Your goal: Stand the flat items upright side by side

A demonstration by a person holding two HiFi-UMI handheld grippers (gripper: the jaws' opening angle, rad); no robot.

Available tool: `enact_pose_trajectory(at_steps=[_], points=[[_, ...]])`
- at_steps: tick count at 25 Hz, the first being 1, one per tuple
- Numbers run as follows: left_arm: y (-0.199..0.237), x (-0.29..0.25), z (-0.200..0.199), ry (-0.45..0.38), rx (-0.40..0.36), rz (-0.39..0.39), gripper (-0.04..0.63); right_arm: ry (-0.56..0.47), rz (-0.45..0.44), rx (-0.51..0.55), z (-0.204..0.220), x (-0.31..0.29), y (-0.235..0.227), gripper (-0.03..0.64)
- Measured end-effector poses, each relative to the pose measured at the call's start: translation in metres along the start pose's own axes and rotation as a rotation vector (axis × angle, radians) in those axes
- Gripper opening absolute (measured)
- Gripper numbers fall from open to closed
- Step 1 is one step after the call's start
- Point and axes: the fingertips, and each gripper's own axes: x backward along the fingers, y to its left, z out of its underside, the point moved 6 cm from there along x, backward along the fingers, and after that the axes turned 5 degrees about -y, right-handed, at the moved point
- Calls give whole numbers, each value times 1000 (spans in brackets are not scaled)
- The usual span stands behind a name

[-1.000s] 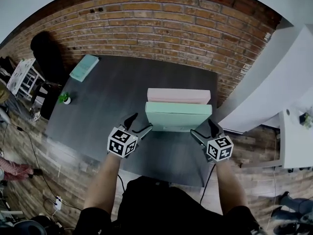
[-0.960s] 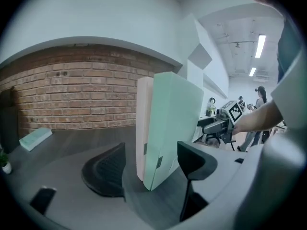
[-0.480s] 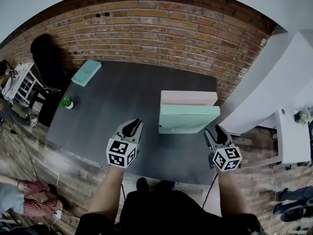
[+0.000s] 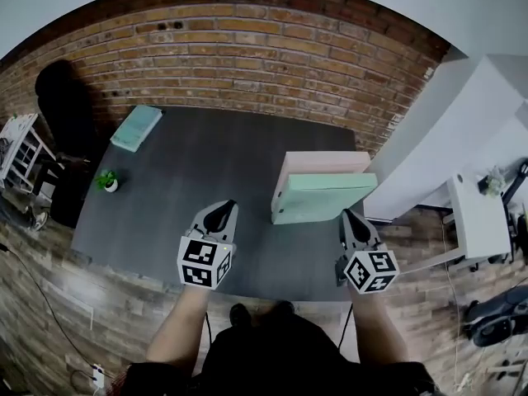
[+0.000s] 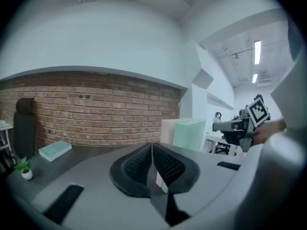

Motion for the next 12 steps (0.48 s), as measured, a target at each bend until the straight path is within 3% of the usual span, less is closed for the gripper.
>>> enact_pose_trajectory(at_steps=[12], points=[[-10, -10, -24, -35, 2, -62, 23, -7, -121, 5, -9, -6, 2, 15]])
